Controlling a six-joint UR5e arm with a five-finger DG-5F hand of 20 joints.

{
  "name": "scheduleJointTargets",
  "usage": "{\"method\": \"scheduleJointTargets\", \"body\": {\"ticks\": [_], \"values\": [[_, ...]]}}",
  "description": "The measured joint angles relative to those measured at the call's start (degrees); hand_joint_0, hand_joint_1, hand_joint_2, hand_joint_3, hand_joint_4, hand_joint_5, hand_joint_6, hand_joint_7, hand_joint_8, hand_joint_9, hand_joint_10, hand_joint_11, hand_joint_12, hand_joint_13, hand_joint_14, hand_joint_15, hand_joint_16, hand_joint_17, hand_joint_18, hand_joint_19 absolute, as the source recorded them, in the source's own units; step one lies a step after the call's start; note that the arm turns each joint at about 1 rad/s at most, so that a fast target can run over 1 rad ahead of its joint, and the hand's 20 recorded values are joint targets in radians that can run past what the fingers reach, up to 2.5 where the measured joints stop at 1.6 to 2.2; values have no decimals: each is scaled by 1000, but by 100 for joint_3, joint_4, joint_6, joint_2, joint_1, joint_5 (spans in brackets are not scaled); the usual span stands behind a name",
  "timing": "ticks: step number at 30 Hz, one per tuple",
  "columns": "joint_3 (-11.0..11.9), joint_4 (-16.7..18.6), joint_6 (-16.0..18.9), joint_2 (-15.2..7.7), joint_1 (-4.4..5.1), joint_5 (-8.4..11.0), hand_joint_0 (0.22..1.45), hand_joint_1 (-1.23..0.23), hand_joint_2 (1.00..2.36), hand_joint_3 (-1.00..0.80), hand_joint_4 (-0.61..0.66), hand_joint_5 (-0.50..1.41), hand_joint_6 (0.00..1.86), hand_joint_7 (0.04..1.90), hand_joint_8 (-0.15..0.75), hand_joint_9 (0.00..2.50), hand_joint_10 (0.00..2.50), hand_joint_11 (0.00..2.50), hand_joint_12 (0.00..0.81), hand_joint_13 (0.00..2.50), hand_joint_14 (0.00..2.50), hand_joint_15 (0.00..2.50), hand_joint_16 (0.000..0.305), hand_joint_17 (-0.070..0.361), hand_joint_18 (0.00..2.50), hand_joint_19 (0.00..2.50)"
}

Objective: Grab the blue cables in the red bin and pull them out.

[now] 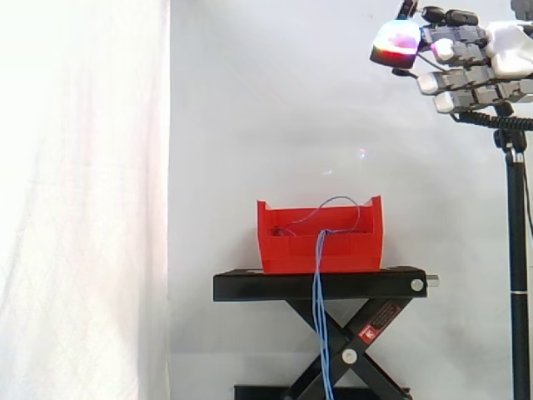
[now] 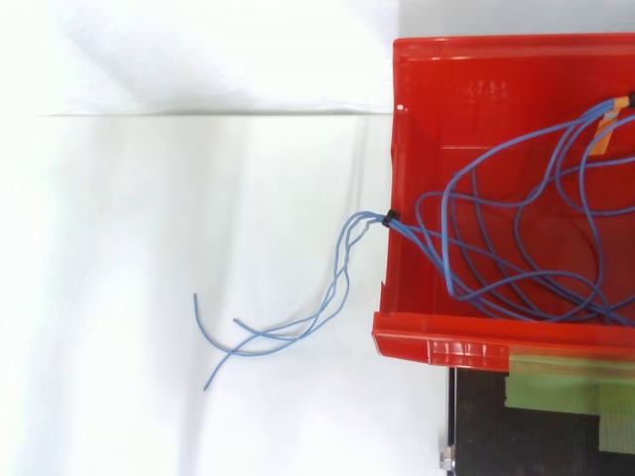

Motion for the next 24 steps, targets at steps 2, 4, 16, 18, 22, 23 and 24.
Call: {"method": "scheduleJointTargets", "body": {"ticks": [2,4,16,18,22,23,24], "values": [[0,-15,-13,-1,5,-11,694,-839,1000,-1000,183,305,5,151,264,463,0,49,368,201,2,61,53,120,82,107],[0,-37,-26,-1,6,-19,689,-839,1000,-1000,173,283,5,140,263,423,0,0,365,174,0,34,53,119,44,87],[1,-210,-582,-2,13,-27,670,-818,1000,-1000,144,201,4,119,243,283,0,0,359,64,2,27,53,120,0,66],[1,-219,-759,-2,13,-27,668,-819,1000,-1000,139,194,4,112,241,279,0,0,361,61,0,29,53,120,0,59],[1,-225,-989,-2,13,-27,663,-819,1000,-1000,122,158,3,95,235,177,0,0,355,5,0,4,54,121,0,23],[1,-225,-1034,-2,13,-24,662,-819,1000,-1000,111,139,3,88,211,130,0,0,355,0,0,8,54,121,0,24],[1,-226,-1099,-2,13,-21,661,-805,1000,-1000,90,99,3,90,163,18,0,0,345,0,0,18,53,120,0,60]]}}
